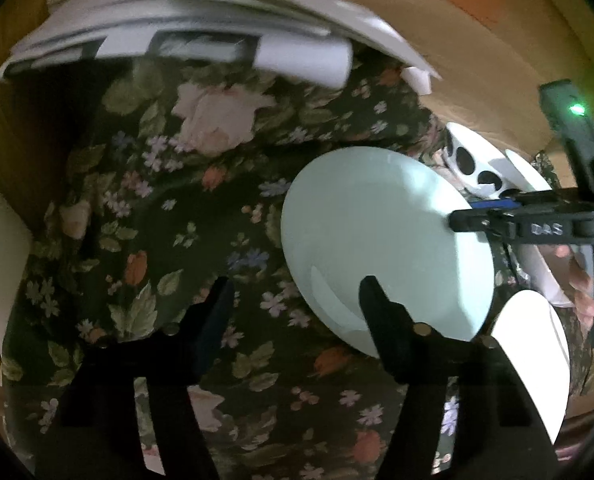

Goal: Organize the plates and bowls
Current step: 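Grip the mint green plate rim with both grippers and lift it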

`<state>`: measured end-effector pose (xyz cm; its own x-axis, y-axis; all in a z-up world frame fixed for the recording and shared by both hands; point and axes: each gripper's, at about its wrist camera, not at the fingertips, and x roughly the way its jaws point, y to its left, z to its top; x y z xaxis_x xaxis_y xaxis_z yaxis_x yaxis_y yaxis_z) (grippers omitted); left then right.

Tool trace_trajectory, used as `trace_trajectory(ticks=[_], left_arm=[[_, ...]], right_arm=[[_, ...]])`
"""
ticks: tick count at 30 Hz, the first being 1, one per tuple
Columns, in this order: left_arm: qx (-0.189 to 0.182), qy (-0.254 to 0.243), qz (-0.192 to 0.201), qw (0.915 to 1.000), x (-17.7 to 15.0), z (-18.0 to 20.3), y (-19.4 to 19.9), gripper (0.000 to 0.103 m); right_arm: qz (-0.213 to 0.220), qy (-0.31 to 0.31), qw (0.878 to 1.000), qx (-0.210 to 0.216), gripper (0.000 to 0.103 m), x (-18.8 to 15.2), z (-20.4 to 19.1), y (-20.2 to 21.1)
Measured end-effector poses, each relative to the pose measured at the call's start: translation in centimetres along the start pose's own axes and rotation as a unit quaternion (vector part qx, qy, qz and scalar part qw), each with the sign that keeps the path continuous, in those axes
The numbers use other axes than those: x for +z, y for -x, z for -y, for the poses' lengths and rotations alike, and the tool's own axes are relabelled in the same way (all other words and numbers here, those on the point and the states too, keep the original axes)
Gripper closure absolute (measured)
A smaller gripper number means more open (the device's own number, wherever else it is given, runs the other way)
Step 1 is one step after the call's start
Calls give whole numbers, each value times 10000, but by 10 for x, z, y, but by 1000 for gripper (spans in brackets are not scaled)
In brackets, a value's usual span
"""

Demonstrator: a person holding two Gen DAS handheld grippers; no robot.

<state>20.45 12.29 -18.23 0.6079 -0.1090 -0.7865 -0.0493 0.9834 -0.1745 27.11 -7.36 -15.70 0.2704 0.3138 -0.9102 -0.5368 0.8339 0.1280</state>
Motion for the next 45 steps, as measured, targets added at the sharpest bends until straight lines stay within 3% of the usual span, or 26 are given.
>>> trace_trajectory(ticks=[8,13,25,45], left_arm=[[111,156,-140,9997,-11,-23,-3,52],[89,181,-132,9997,-9,-24,-3,55],[172,225,-53,9996,-3,-34,-7,70],[147,-172,414,9989,-18,-11,45,70]], right_arm=[[150,-16,9992,369,66,-20,-19,10],[78,-38,9975,701,73,-29,-42,5],[220,120,9983,524,78,-7,-60,-36],[884,20,9931,772,82,-37,-32,19]])
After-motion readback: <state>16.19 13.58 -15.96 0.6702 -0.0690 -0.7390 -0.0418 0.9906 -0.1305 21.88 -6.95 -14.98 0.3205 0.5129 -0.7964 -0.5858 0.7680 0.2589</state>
